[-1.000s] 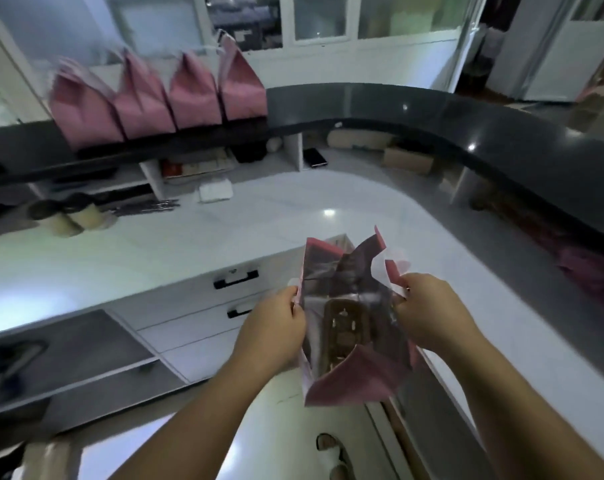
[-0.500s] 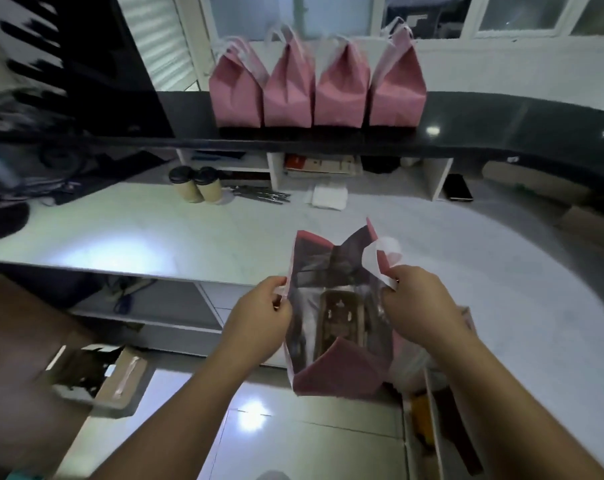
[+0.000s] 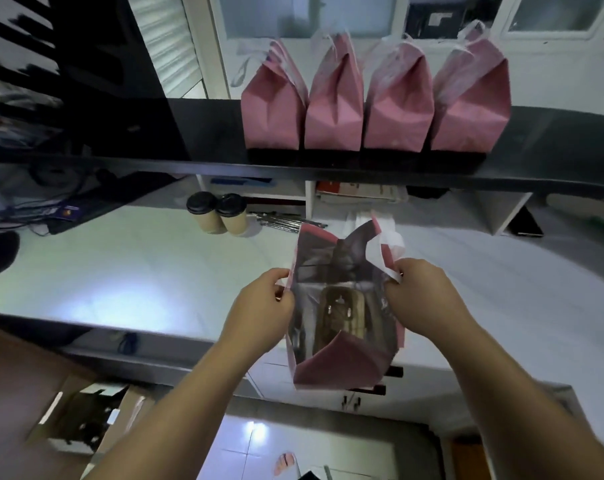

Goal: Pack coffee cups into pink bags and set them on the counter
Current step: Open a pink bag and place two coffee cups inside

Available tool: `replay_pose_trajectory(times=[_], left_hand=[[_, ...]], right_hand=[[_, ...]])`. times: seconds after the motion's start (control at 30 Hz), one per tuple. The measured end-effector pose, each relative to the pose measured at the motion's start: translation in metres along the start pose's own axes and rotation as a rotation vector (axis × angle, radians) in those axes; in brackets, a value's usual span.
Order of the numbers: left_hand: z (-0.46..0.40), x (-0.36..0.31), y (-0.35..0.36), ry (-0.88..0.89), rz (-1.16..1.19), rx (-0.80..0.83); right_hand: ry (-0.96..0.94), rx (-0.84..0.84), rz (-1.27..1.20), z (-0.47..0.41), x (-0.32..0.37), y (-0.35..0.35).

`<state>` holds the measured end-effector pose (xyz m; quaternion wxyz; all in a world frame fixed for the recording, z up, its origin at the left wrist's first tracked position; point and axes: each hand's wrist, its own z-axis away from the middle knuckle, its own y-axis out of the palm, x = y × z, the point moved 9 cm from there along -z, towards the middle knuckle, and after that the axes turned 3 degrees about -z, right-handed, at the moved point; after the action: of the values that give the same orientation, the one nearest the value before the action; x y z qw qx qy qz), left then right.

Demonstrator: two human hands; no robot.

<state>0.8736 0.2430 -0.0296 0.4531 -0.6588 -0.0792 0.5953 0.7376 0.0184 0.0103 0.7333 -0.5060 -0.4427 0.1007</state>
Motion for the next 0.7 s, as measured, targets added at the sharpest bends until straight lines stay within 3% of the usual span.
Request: replay_pose_trajectory(times=[0.27,0.7], left_hand=[[-0.086,0.016,-0.019,0.006,-0.019,0.036],[-0.157,0.025,-0.025,-0.103,-0.106,-0.057]], right_hand=[[0.084,-0.025,-0.029,-0.062,0.026,0.020],[-0.018,0.092,-0.094,-0.152,0.045,0.064]])
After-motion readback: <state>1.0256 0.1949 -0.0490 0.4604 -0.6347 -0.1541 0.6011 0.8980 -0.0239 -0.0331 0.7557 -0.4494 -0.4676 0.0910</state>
